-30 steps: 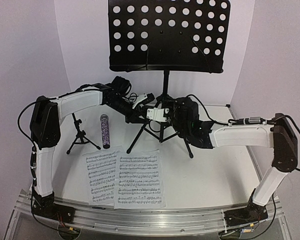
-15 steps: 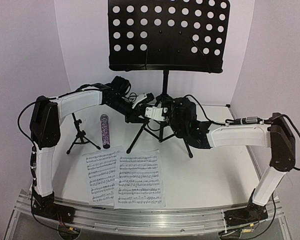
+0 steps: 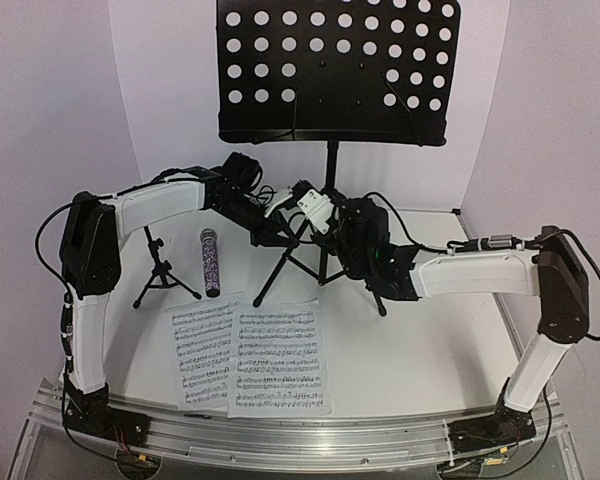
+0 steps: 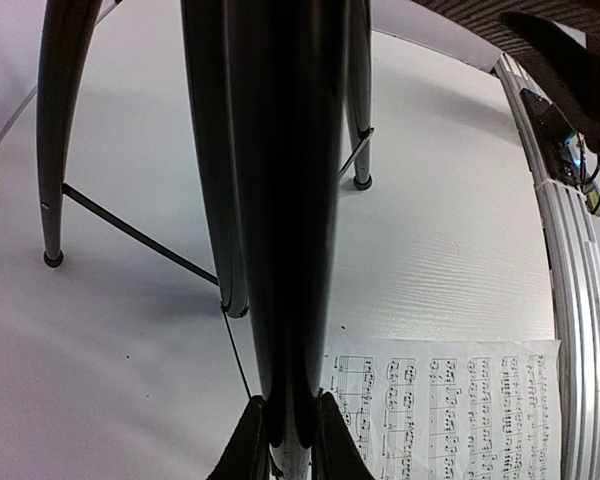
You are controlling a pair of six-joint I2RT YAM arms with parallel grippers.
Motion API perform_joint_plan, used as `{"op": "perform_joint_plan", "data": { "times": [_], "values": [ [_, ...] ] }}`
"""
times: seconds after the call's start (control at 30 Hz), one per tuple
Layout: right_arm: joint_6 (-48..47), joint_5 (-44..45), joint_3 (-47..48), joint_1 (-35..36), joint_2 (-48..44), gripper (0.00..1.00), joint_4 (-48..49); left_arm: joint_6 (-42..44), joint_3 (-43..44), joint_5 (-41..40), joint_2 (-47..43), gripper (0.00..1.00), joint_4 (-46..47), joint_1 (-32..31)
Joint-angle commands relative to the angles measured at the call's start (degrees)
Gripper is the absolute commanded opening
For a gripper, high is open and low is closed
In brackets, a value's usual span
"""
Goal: Set up the instrument practice props
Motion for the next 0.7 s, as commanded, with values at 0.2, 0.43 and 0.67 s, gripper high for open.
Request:
{"op": "perform_joint_plan", "data": {
  "times": [0.2,0.43,0.67],
  "values": [
    [49.6,0.0,-2.7,0.5,-3.9,0.0,-2.6,2.1,-1.2,-0.8,0.8,0.0,-0.6,-0.8],
    [70.1,0.3,-4.4,0.4,-4.9,0.0,-3.0,2.4,-1.2,-0.8,0.8,0.0,-0.9,-0.8],
    [89.7,-1.9,-6.0,-2.0,-4.8,0.0,-3.3,2.4,-1.0,-0.8,0.8,0.0,-0.8,-0.8]
  ]
}}
